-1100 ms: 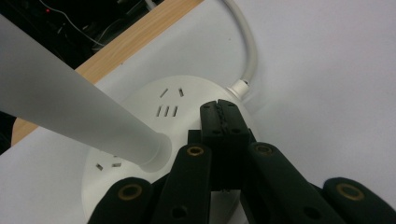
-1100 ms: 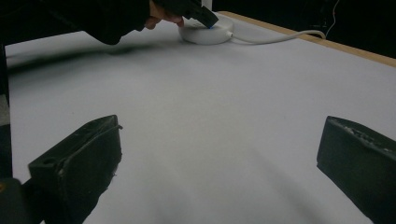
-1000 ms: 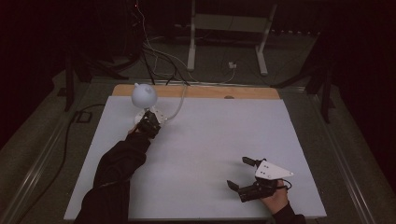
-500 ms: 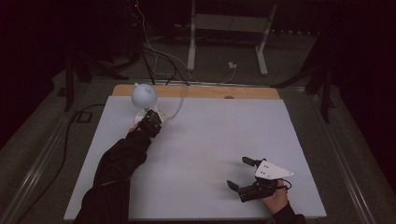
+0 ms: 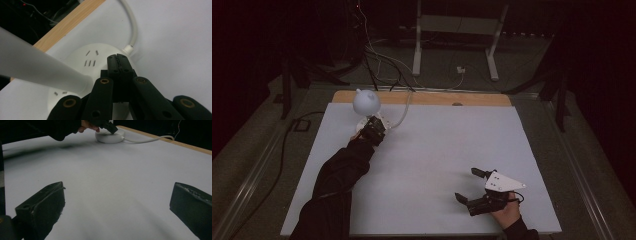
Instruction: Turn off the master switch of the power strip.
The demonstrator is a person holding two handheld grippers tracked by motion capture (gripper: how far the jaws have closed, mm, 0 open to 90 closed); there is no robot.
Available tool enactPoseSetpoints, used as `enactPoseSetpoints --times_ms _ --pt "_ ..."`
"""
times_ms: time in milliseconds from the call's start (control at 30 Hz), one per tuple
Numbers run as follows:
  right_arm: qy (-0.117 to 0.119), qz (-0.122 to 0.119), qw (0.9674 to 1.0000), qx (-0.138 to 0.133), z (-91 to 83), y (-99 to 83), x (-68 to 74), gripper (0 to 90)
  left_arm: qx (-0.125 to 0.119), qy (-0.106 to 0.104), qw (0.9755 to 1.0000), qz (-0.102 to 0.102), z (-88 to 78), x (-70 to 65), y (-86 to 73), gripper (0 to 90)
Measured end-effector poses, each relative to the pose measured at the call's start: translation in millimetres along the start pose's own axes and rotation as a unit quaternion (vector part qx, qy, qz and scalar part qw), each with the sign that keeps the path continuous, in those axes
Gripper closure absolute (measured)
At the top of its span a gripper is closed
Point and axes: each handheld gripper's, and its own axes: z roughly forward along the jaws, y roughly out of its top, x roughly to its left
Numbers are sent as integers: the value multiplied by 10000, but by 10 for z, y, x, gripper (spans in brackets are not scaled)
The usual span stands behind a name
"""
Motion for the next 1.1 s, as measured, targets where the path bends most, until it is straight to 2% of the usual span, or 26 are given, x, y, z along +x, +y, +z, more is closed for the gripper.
enactPoseSetpoints --times_ms 100,200,300,567,800,900,1033,1100 --pt "-12 -14 10000 -11 -6 3 -3 0 2 -39 9999 111 -5 -54 24 900" --pt "-25 -7 10000 -34 -16 4 -7 0 -73 -52 10000 -8 -30 -51 44 900" --pt "-30 1 10000 -46 -27 4 -11 0 -159 -51 9999 -10 -88 -33 72 900" --pt "-29 3 10000 -61 -29 9 -14 0 -332 -369 9983 -313 -267 50 110 900" --pt "-40 7 10000 -64 -31 10 -13 0 -328 -499 9975 -373 -388 75 101 900" --pt "-40 8 10000 -57 -28 9 -14 0 -340 -427 9981 -286 -436 61 101 900" --pt "-36 3 10000 -48 -20 7 -16 0 -345 -499 9977 -299 -488 77 102 858" --pt "-36 -3 10000 -47 -21 7 -15 0 -374 -633 9966 -384 -509 92 97 854"
